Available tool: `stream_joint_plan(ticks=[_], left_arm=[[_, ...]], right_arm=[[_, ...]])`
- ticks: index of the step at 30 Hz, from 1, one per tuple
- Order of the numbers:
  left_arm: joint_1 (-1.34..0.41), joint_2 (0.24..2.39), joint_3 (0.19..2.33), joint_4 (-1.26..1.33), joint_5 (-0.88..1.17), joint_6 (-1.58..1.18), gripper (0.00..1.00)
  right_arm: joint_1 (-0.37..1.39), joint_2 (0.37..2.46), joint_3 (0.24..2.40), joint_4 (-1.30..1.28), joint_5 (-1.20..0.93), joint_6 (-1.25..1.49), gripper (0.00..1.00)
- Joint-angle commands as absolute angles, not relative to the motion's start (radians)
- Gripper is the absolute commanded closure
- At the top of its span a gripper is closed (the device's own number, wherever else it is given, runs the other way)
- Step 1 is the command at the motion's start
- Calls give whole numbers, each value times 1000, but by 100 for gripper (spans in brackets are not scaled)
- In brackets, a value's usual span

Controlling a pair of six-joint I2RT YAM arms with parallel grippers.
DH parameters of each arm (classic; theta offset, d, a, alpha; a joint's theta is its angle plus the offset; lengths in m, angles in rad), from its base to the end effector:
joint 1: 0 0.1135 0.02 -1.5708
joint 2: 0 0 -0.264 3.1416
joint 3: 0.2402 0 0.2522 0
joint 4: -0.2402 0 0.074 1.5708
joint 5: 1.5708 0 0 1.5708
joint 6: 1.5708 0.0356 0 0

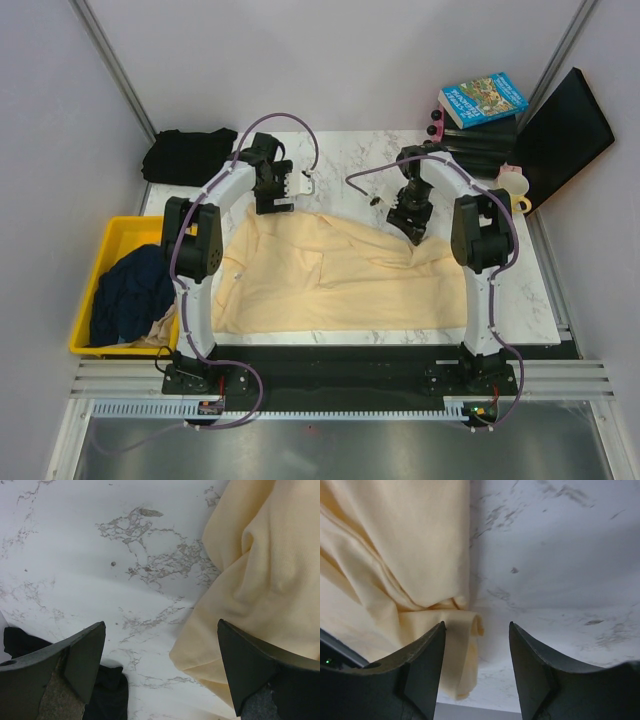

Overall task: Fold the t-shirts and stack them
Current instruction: Grap the side of the flattened tshirt furthest away from the robot with both arms

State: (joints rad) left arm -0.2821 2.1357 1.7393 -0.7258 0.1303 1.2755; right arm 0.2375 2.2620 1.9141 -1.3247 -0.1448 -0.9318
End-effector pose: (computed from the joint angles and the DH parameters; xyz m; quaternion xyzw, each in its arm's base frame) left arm 0.4385 -0.1319 0.1988 0.6937 0.6823 0.0500 0.2254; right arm 0.4147 0.1057 0.1811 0.5467 -0.8327 -0.0852 0.0231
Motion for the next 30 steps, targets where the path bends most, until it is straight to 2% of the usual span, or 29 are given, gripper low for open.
stream_joint_plan(ticks=[1, 9, 11, 14, 15, 16, 20, 23, 27, 30], left_arm=[[-275, 2143, 1732, -709, 149, 1270, 0], [-275, 2145, 1735, -707, 156, 1278, 0], [-275, 2143, 1733, -707, 153, 1279, 0], [-273, 2141, 1730, -707, 150, 1285, 0], [-273, 2141, 1730, -706, 150, 1285, 0], [-272, 2140, 1729, -707, 150, 1287, 0], [-270, 2143, 1730, -707, 155, 1290, 0], [-272, 2146, 1735, -709, 163, 1290, 0], [-272, 2149, 1738, -707, 167, 1290, 0], [-272, 2148, 1736, -707, 169, 1287, 0]], right_arm=[[238, 2145, 1832, -1460, -149, -950, 39], [245, 2132, 1803, -1462, -179, -931, 47], [247, 2128, 1792, -1460, -179, -933, 53], [249, 2118, 1772, -1460, -178, -937, 76], [249, 2114, 1761, -1460, -176, -937, 91], [249, 2108, 1759, -1462, -175, -937, 99], [249, 2097, 1781, -1459, -163, -937, 100], [249, 2099, 1880, -1441, -141, -914, 100], [249, 2065, 1986, -1314, -60, -896, 100], [250, 2023, 1979, -1221, -12, -908, 100]])
